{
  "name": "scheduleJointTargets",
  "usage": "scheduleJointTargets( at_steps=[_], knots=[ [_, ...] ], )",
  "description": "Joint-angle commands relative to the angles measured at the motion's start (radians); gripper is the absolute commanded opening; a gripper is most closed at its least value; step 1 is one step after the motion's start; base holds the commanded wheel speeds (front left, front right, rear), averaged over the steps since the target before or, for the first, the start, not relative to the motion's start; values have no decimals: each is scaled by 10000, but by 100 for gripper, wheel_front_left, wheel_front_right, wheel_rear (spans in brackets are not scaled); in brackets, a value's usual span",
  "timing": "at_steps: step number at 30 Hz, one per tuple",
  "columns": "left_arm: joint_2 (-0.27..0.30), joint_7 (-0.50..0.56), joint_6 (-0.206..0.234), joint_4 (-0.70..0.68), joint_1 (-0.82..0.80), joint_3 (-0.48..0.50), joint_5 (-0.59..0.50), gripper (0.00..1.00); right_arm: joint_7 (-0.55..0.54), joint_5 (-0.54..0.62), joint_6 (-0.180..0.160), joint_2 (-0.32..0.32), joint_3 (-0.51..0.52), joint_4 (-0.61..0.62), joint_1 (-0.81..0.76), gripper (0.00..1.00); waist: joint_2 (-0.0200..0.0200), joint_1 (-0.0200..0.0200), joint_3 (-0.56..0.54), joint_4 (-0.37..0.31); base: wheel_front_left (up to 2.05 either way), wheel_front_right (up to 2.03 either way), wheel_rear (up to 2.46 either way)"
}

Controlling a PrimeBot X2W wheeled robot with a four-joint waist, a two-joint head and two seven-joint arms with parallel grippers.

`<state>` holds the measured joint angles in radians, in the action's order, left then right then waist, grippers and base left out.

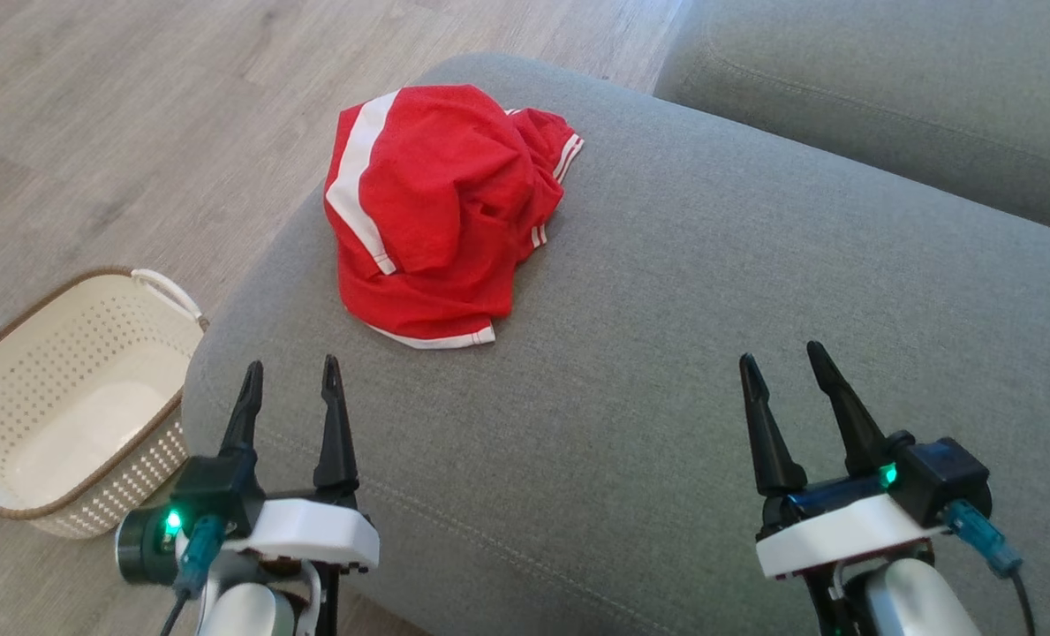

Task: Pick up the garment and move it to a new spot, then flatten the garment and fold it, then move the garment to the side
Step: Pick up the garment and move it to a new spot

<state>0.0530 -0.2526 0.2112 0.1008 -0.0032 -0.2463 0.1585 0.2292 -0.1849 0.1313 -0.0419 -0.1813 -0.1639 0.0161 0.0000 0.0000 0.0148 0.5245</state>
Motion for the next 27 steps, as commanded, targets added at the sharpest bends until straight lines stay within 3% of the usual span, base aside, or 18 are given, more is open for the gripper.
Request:
scheduleJointTargets(
  at_steps=[1, 6, 11, 16, 27],
  knots=[
    [-28, -92, 39, -371, -470, 322, -19, 100, 109, -55, -6, -83, -153, 301, 539, 100, 0, 0, 2, -11, 0, 0, 0],
    [-28, -92, -211, -117, -621, 346, 223, 100, 115, 86, -6, -83, 300, 422, 354, 100, 0, 0, 96, -85, 0, 0, 0],
    [-28, -92, -348, -33, -1036, 783, 392, 100, -60, 274, -6, -83, 560, 773, 399, 100, 0, 0, 530, -628, 0, 0, 0],
    [-7, -92, -771, 440, -1701, 1389, 599, 100, -281, 497, -6, -83, 765, 1185, 551, 100, 0, 0, 1055, -1252, 0, 0, 0],
    [638, 90, -1751, 2777, -4136, 1957, 848, 100, -693, 877, -6, -83, 984, 1998, 874, 100, 0, 0, 2326, -2150, 0, 0, 0]
  ],
)
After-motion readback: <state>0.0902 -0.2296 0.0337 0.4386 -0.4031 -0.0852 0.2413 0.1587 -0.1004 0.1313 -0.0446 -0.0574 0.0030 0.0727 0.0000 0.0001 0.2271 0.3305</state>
